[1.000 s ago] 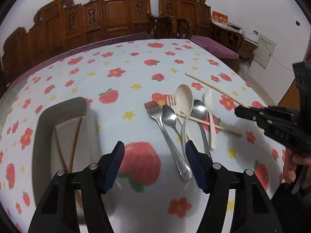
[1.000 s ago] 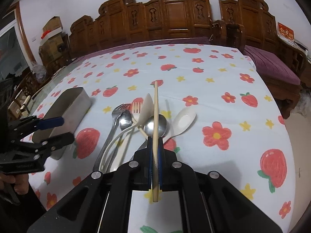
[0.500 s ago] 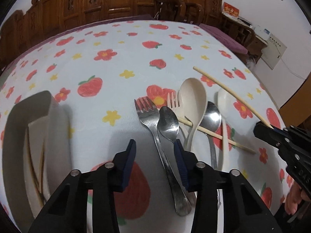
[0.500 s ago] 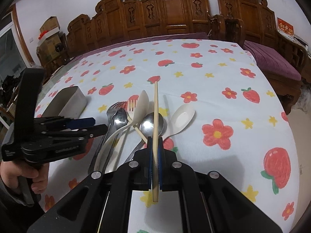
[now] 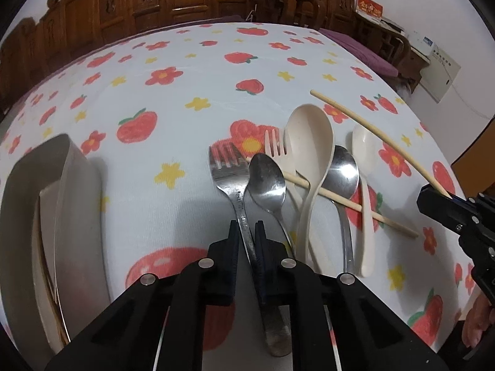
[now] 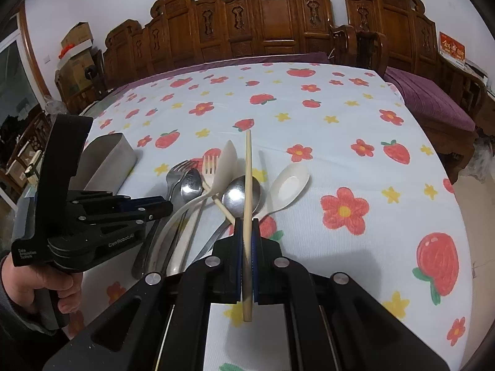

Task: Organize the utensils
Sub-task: 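Grasp a metal fork with the left gripper while the right gripper holds the chopstick, then carry the fork into the tray and release it while the right gripper brings the chopstick over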

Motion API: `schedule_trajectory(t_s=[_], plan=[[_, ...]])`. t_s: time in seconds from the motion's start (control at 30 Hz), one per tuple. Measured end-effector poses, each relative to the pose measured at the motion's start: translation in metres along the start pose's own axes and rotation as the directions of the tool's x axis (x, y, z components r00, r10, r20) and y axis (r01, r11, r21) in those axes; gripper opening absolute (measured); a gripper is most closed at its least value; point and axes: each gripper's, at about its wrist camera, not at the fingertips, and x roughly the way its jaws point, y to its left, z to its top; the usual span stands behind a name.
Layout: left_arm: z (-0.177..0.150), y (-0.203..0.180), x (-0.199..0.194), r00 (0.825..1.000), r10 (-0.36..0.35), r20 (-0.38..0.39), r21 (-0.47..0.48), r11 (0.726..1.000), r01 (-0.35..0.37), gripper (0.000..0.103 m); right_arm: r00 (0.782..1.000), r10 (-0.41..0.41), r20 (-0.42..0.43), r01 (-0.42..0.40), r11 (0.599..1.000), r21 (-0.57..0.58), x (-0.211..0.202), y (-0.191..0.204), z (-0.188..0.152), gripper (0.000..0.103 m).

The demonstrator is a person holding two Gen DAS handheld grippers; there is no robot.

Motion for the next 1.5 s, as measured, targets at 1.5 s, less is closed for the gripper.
schedule_trajectory(t_s=[1.5], plan=[[-0.023, 0.048, -0.145, 0.969, 0.001, 0.248, 0.048, 0.999, -0.014, 0.006, 0.978, 0.081, 0.191, -0.059, 0.991, -0.122, -0.073, 0.104, -0.004, 0.006]])
